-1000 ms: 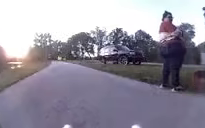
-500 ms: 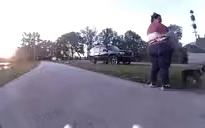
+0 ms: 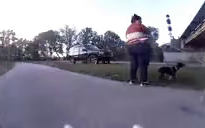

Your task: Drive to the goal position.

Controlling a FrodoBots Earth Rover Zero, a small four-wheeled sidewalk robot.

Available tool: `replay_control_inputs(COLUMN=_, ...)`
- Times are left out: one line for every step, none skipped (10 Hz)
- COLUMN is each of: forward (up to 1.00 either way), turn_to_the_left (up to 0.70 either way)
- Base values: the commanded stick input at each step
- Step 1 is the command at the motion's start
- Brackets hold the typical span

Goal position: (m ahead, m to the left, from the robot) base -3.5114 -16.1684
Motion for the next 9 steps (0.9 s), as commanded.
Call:
replay_control_inputs(forward=0.00, turn_to_the_left=-1.00)
replay_control_inputs(forward=0.00, turn_to_the_left=-1.00)
replay_control_inputs(forward=0.00, turn_to_the_left=-1.00)
replay_control_inputs(forward=0.00, turn_to_the_left=-1.00)
replay_control_inputs(forward=0.00, turn_to_the_left=-1.00)
replay_control_inputs(forward=0.00, turn_to_the_left=-1.00)
replay_control_inputs(forward=0.00, turn_to_the_left=-1.00)
replay_control_inputs(forward=0.00, turn_to_the_left=-1.00)
replay_control_inputs(forward=0.00, turn_to_the_left=-1.00)
